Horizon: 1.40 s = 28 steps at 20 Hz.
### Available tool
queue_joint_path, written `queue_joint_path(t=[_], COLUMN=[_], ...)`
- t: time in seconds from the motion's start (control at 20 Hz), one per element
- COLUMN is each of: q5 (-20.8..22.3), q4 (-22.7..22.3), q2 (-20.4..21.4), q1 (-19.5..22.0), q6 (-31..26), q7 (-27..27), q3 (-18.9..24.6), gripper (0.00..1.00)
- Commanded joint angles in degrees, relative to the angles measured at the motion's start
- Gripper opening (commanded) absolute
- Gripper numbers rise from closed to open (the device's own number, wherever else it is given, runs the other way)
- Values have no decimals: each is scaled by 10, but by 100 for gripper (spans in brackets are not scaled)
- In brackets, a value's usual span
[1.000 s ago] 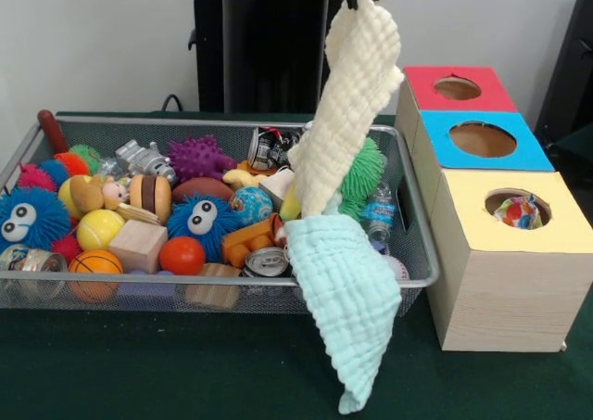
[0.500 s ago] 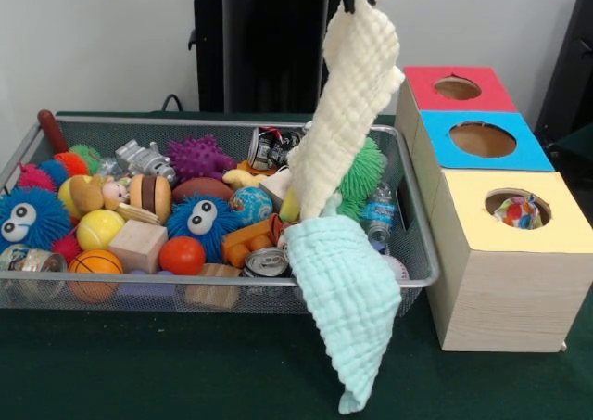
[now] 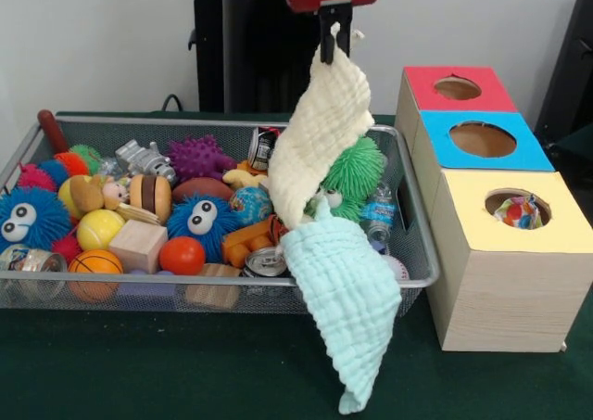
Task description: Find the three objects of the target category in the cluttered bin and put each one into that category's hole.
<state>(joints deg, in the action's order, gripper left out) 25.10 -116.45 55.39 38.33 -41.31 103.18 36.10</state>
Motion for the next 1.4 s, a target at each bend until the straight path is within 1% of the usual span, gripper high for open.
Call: queue_joint_path(t=[0.05,0.2,0.35,0.4,0.6,0.65,0.8,0.9,1.05,1.15,1.2,1.25,1.3,1.4], q5=[49,60,68,73,77,80,95,90,71,61,57,53,42,38], q4=[67,90,106,117,127,128,139,142,149,159,163,161,164,164], q2=[-50,-72,-81,-88,-99,-103,-133,-145,-162,-170,-173,-173,-175,-175], q1=[-17,-36,-54,-62,-84,-90,-100,-103,-105,-111,-113,-115,-113,-105], q6=[34,30,10,8,34,49,82,100,117,110,95,102,100,93], q7=[118,119,114,118,127,135,136,130,116,107,94,92,79,64], q3=[-97,-121,-145,-154,-183,-192,-216,-224,-225,-228,-229,-230,-229,-219], gripper=[0,0,0,0,0,0,0,0,0,0,0,0,100,100])
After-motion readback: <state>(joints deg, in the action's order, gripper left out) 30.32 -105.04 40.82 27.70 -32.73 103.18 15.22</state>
